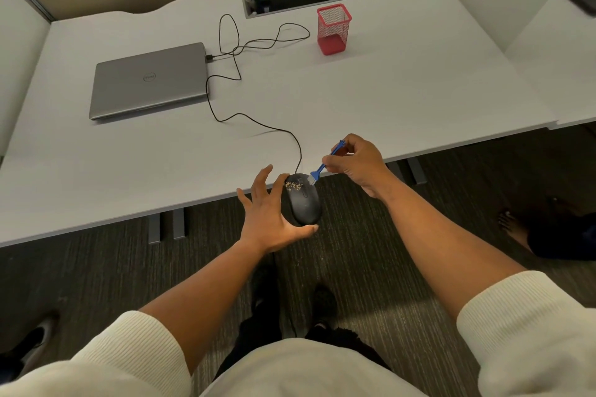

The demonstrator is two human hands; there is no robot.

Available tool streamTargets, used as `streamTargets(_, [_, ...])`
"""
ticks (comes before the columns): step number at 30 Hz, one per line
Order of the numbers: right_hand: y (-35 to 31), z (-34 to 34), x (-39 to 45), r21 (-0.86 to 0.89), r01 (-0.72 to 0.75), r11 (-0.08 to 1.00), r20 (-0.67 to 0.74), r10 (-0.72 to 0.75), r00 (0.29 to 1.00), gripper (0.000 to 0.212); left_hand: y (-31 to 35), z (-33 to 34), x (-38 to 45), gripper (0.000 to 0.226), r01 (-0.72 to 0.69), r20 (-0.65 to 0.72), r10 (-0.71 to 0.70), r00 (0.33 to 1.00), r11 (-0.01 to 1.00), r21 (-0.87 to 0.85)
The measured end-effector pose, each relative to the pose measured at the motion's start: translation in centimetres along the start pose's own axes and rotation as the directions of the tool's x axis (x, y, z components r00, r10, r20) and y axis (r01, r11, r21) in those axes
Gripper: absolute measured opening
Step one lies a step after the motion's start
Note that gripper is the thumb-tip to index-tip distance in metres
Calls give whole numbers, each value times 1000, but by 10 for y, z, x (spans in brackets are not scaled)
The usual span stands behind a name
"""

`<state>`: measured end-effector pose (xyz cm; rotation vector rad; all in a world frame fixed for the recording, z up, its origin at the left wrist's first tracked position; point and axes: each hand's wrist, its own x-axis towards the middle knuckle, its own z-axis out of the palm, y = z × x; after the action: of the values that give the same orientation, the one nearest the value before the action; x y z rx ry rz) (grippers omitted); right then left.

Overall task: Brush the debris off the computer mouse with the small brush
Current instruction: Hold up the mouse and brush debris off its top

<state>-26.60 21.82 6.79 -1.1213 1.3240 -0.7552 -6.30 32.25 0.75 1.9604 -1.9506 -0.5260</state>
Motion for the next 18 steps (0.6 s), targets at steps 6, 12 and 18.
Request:
streamTargets(6, [-1,-4,2,47,17,999,47,-19,999,24,2,0,1,122,-7,4,7,1000,1000,5])
streamTargets(12, [0,0,1,-25,9,1000,79,-7,997,25,5,2,2,120,-15,15,14,1000,1000,6])
streamTargets(18, [-4,-2,2,-41,49,998,39,-47,998,25,4,3,3,120,-21,20,20,1000,1000,12])
